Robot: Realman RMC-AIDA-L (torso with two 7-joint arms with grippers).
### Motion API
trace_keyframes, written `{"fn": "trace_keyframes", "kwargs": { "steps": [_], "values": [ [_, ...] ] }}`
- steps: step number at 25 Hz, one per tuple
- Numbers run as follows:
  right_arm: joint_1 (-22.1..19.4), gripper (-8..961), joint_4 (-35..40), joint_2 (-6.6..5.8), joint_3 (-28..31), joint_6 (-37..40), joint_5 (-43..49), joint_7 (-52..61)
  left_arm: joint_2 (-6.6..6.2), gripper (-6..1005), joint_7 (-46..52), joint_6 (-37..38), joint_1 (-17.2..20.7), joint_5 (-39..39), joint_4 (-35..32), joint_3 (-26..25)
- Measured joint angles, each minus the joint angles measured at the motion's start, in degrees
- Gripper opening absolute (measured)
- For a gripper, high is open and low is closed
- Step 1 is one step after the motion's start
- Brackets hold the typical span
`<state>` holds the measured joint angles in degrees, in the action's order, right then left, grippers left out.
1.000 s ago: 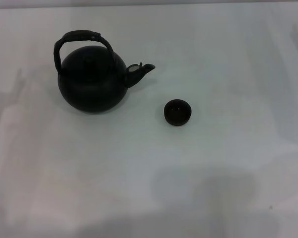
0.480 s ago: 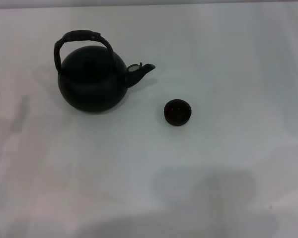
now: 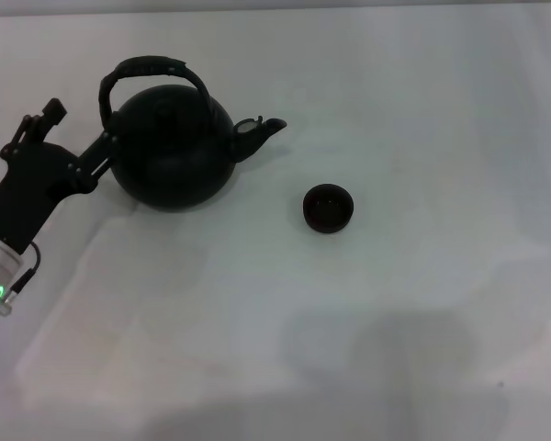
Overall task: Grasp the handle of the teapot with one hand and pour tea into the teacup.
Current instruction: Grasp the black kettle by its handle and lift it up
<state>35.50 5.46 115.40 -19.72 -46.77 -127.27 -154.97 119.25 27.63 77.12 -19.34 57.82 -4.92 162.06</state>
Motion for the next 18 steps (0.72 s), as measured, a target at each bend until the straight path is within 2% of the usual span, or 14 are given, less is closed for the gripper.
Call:
{"fn": "trace_keyframes", "kwargs": {
  "steps": [12,18],
  "values": [
    [-0.35,829,0.75,-0.06,0.39,0.02,0.0,1.99,0.03,892,-2.52,-6.19,-3.79,0.65,0.21,-0.61],
    [-0.39,828,0.75,-0.11,0.39,0.02,0.01,2.18,0.09,892,-5.01,-6.91,-4.97,1.15,-0.01,-0.61]
  ]
}}
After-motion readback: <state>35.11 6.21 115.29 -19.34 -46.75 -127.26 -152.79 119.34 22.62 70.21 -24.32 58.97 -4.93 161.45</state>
